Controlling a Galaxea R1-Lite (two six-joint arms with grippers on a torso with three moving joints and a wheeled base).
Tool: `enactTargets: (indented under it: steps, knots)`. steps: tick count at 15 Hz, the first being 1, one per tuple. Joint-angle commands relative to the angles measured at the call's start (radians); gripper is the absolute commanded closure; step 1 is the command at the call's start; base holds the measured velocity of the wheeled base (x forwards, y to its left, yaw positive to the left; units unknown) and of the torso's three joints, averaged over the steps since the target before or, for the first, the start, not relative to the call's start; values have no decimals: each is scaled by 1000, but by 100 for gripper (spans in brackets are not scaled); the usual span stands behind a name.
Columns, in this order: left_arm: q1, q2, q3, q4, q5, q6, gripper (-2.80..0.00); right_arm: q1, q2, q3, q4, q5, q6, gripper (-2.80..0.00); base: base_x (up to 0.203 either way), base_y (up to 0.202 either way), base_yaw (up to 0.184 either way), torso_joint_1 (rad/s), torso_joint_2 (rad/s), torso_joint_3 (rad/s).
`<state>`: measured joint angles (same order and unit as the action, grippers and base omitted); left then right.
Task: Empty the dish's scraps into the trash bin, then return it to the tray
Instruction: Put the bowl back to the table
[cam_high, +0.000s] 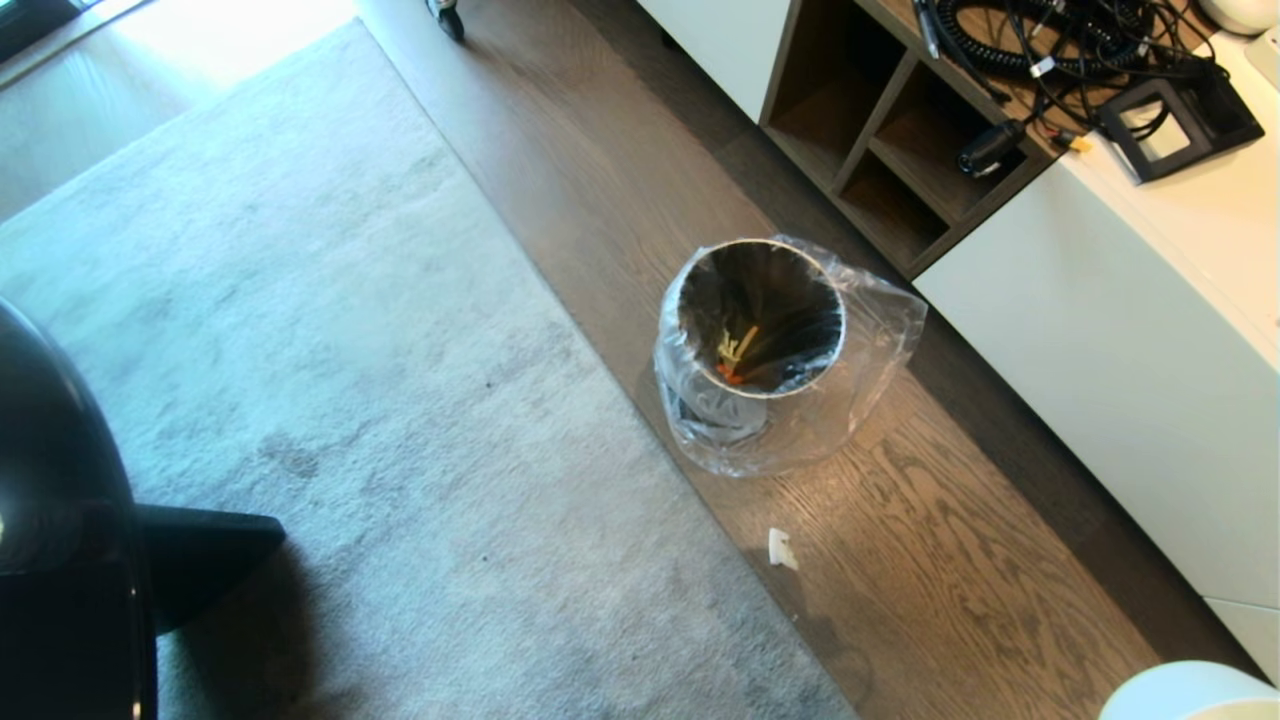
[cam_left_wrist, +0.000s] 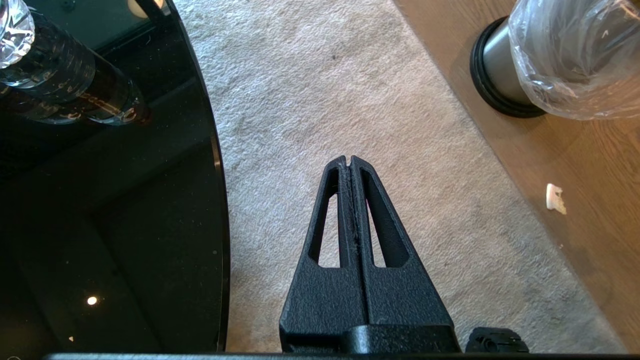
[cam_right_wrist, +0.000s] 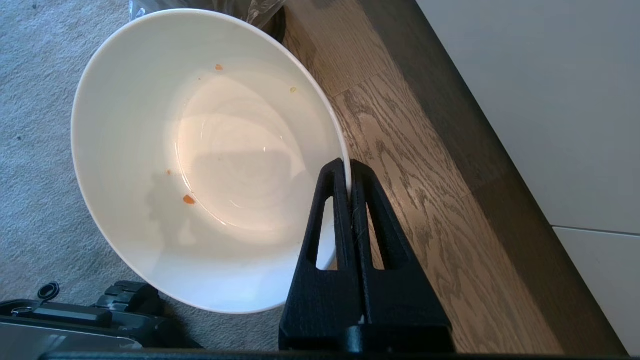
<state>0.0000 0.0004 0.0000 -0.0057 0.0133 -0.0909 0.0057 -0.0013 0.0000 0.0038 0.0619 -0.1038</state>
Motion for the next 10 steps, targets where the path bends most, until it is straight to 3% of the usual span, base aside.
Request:
enactTargets:
  steps: [1, 10]
  knots:
    - [0, 0, 0, 0, 0, -1, 0, 0, 3, 0, 0, 1, 0, 0, 0, 0, 0, 0, 0, 0]
    - [0, 0, 0, 0, 0, -1, 0, 0, 3, 0, 0, 1, 0, 0, 0, 0, 0, 0, 0, 0]
